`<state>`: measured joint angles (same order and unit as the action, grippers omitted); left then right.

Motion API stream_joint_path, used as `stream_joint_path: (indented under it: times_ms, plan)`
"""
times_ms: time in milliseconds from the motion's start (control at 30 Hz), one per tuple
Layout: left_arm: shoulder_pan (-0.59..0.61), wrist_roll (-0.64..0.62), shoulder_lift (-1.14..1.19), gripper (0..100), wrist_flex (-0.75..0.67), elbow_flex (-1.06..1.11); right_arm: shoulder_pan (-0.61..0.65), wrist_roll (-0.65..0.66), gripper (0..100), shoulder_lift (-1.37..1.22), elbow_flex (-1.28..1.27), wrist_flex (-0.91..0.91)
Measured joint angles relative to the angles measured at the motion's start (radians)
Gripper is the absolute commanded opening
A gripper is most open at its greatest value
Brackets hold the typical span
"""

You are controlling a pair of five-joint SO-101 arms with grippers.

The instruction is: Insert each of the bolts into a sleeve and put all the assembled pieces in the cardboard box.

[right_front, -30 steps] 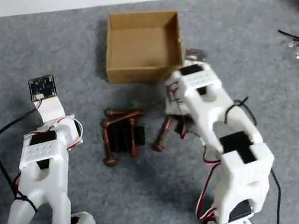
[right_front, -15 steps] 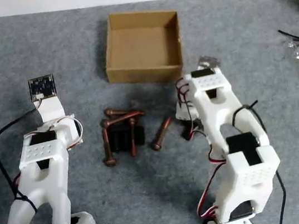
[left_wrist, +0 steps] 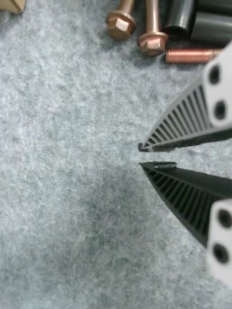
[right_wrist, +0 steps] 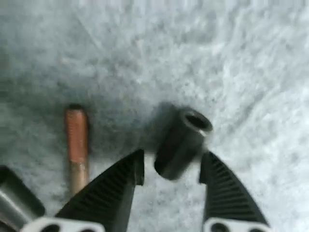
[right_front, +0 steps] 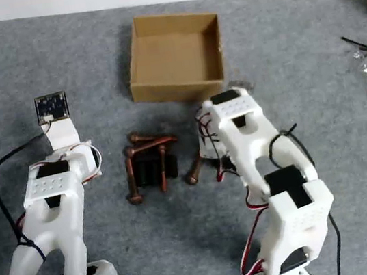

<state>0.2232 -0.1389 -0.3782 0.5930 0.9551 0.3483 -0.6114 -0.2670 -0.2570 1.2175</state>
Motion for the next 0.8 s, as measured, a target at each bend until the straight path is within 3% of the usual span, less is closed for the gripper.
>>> stream_joint_path:
  times_ms: [700, 800]
  plan:
    - [0.000, 0.000, 0.000, 5, 0.000, 0.000, -0.054, -0.005, 11.1, -0.038, -0.003, -0.058]
    - [0.000, 0.000, 0.000, 5, 0.000, 0.000, -0.057, -0.005, 5.3, -0.081, -0.002, -0.058]
